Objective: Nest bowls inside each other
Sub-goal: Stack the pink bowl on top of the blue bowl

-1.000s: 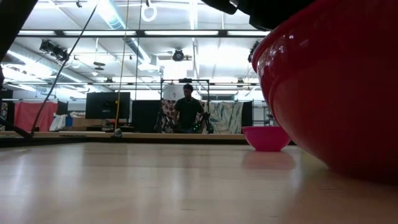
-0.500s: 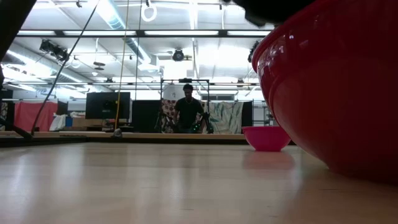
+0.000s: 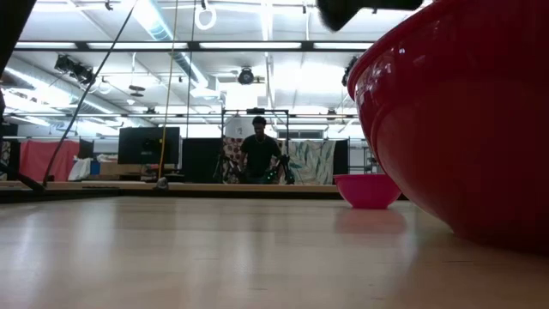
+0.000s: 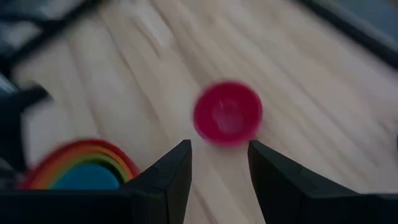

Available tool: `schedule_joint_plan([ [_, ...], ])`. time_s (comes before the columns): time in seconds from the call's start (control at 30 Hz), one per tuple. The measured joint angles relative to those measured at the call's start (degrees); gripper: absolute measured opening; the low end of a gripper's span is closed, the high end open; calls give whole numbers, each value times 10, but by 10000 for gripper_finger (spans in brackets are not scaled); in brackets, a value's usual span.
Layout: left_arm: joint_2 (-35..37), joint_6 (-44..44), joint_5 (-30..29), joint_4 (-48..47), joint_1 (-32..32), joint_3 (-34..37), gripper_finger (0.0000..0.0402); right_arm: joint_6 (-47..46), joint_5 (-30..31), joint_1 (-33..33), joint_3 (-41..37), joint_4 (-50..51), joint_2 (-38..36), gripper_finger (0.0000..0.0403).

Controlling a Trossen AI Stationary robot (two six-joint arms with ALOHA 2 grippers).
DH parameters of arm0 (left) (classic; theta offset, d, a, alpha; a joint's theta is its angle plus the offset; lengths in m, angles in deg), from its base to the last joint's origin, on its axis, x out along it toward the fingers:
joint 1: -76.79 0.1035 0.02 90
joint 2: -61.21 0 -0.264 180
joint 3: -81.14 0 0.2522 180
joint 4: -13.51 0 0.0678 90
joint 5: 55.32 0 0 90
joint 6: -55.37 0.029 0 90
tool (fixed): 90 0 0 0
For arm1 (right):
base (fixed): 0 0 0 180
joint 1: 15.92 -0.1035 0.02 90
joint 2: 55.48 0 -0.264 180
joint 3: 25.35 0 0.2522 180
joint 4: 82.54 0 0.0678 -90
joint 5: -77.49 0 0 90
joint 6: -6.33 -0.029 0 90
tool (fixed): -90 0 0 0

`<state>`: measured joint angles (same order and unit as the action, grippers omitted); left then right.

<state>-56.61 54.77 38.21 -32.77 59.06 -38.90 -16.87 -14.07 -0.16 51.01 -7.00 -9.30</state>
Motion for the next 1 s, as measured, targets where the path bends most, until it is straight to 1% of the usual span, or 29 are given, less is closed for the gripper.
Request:
schedule_joint_plan([
  [0.13,17,-68,-8,-78,4,0,192,0,16,0,-53,-27,38,165],
  [0.23,29,-80,-28,-134,-6,1,192,-1,18,0,-90,-82,74,165],
  [0.33,50,-78,-68,-137,-20,19,192,-7,28,1,-116,-132,123,165],
  [0.4,76,-82,-83,-124,-22,45,192,-11,53,6,-125,-150,157,165],
  [0.47,110,-96,-94,-100,-19,82,192,-11,73,14,-131,-158,193,168],
  [0.53,146,-113,-104,-82,-15,128,192,-11,79,24,-136,-176,221,173],
  [0.67,226,-150,-142,-62,-11,217,192,-5,43,42,-150,-229,269,192],
  [0.83,312,-206,-184,-56,-11,309,192,7,31,57,-158,-270,314,218],
  [0.93,353,-245,-208,-49,-15,364,192,14,25,66,-158,-285,341,222],
  [1.0,379,-272,-218,-42,-24,401,192,23,19,71,-158,-290,360,216],
])
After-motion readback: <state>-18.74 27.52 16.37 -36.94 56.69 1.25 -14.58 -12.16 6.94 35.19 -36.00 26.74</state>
